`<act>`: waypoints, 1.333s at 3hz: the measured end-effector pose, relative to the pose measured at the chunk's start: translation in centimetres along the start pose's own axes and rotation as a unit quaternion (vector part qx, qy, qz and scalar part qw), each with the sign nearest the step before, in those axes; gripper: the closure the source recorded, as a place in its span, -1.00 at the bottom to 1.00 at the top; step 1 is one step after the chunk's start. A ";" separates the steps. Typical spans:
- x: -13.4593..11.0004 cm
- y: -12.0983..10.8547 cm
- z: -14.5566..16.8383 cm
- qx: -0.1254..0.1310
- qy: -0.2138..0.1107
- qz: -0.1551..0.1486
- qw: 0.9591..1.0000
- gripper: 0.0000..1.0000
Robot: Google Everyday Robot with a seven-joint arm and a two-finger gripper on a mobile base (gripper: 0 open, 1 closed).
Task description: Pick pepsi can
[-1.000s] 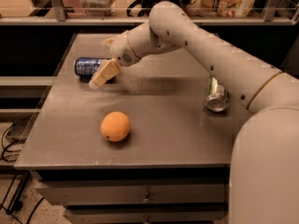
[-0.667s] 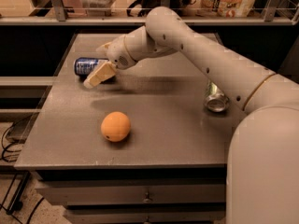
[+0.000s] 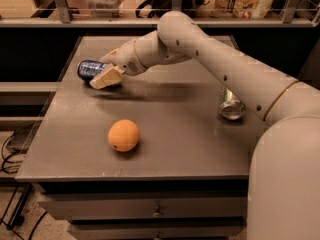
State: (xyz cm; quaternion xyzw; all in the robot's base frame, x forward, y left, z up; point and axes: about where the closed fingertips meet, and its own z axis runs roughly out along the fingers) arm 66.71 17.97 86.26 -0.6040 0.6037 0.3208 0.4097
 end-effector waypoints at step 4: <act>-6.3 -3.8 -16.0 0.148 0.021 -0.123 0.981 1.00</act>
Offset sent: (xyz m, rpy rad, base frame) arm 0.0241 -0.1212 0.1367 -0.0370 -0.3627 -0.1667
